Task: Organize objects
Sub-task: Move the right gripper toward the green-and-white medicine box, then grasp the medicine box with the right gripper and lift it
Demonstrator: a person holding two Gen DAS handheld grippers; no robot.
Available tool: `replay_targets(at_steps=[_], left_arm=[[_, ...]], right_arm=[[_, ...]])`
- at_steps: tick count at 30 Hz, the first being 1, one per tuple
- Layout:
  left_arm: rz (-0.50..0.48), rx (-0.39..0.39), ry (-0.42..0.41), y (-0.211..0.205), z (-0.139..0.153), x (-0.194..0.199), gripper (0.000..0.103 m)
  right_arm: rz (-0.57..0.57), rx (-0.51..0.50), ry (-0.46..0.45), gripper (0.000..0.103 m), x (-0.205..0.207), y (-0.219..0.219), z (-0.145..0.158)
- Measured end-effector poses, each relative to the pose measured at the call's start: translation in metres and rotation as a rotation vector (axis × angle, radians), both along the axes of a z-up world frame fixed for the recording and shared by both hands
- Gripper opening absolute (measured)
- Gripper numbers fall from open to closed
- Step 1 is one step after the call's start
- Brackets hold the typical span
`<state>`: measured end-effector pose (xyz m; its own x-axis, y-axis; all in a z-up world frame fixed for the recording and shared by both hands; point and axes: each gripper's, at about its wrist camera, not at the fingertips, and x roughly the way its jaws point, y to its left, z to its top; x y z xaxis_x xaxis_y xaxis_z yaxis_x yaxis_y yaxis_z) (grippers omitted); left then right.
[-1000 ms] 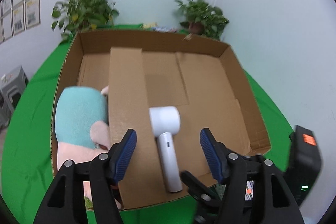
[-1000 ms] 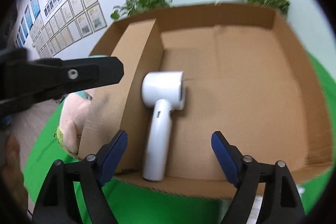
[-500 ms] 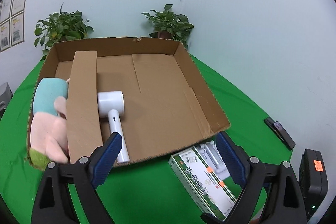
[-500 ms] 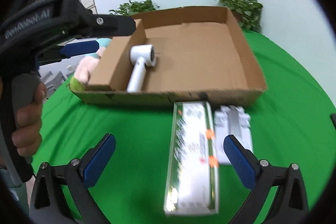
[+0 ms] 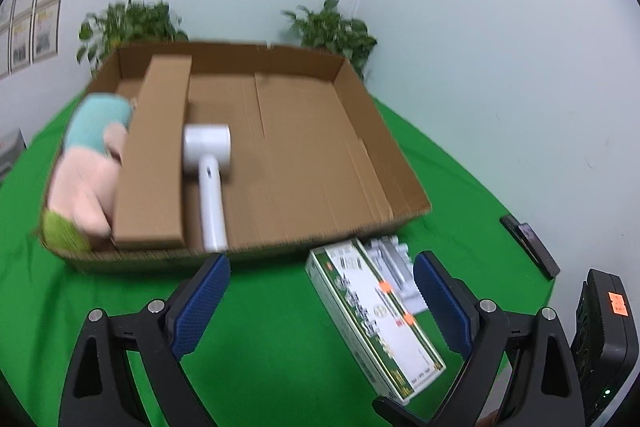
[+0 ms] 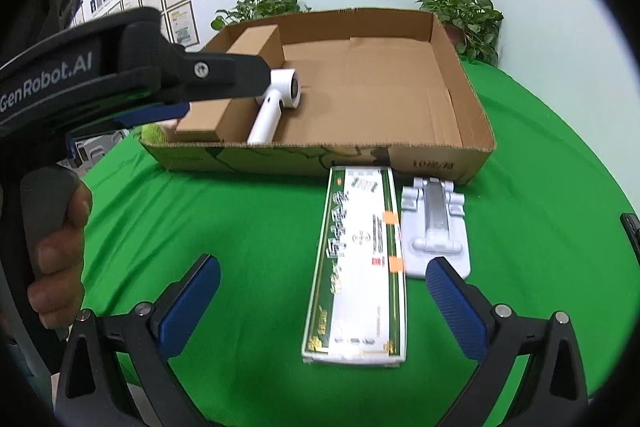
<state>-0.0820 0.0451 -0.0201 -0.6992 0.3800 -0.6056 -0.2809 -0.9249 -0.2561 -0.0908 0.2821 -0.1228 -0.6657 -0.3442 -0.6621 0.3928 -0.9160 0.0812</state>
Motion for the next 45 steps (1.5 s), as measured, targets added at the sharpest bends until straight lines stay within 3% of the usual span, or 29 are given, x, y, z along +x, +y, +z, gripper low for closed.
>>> replay_targets(at_steps=[19,22,24,26,33,41,45], left_arm=[[-0.17,0.175,-0.388,0.032,-0.097,-0.041,0.092],[-0.177,0.202,-0.405,0.034,-0.106,-0.043,0.088],[-0.186,0.21,-0.417,0.035,-0.111,-0.044,0.083],[-0.192,0.2,-0.433,0.038,-0.117,-0.044,0.079],[-0.234,0.13,-0.447,0.055,-0.118,-0.043,0.068],[-0.208,0.135,-0.436,0.055,-0.118,-0.038,0.06],[-0.181,0.147,-0.424,0.051,-0.115,-0.031,0.05]], right_arm=[[0.015,0.037,-0.089,0.1,0.0,0.008,-0.033],[0.026,0.039,-0.103,0.092,0.001,0.005,-0.037],[0.032,0.048,-0.112,0.075,0.0,0.002,-0.04],[0.033,0.043,-0.112,0.069,0.0,0.0,-0.041],[-0.013,-0.012,-0.098,0.067,0.006,0.003,-0.044],[0.015,-0.022,-0.105,0.066,0.01,0.006,-0.041],[0.032,-0.027,-0.106,0.065,0.012,0.006,-0.041]])
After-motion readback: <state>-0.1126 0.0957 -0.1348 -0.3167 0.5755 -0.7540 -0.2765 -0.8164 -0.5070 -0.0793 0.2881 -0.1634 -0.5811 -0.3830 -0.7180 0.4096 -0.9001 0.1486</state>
